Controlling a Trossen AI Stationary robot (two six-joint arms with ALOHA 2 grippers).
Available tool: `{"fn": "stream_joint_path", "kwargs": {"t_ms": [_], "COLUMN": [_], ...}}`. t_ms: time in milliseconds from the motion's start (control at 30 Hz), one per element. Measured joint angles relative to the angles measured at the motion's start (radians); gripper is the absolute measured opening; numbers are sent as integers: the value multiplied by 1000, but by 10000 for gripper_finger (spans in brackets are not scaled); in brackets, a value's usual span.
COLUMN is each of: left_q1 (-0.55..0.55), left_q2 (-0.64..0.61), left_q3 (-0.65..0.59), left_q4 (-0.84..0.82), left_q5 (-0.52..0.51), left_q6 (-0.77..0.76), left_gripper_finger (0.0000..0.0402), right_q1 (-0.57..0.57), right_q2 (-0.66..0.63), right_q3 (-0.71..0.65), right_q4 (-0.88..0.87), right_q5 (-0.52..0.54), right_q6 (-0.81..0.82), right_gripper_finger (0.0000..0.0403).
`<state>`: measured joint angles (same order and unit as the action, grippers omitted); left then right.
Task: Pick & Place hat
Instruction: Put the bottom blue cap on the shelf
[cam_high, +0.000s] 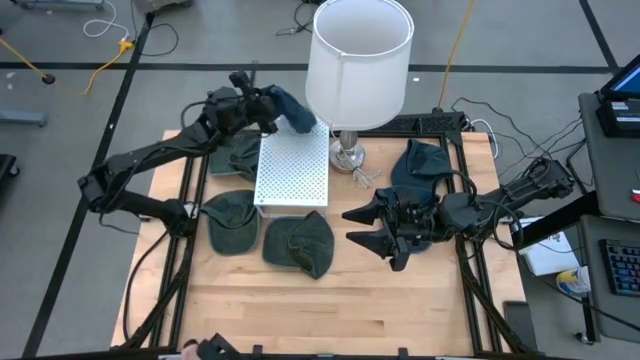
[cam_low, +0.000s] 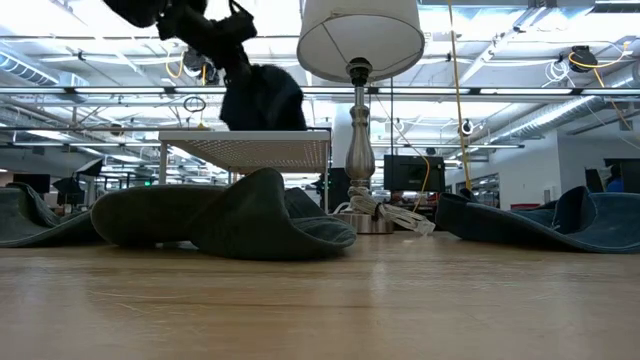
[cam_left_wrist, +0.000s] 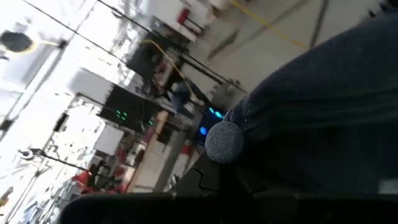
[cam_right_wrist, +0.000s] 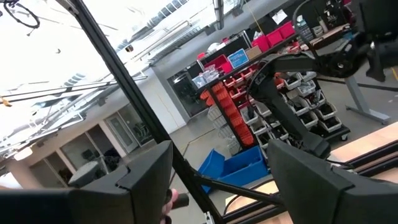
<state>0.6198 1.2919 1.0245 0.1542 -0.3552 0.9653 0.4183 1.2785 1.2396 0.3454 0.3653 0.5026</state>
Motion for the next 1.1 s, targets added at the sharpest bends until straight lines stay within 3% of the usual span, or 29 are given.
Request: {"fn": "stream_joint_path", "kwargs": {"t_ms": [600, 1100], "left_q1": [-138, -243], "left_q2": [47, 96], "left_q3": [-1, 1], "left_q4": [-218, -302], "left_q5": [-123, -198], "left_q6": [-192, -315], "left_gripper_finger": [2, 9], "right_q1": [0, 0], "right_q2": [0, 0], "right_q3": [0, 0], "right_q4": [0, 0], "right_q5": [-1, -2], "right_q6": [-29, -44], "right_gripper_finger": [256, 256]}}
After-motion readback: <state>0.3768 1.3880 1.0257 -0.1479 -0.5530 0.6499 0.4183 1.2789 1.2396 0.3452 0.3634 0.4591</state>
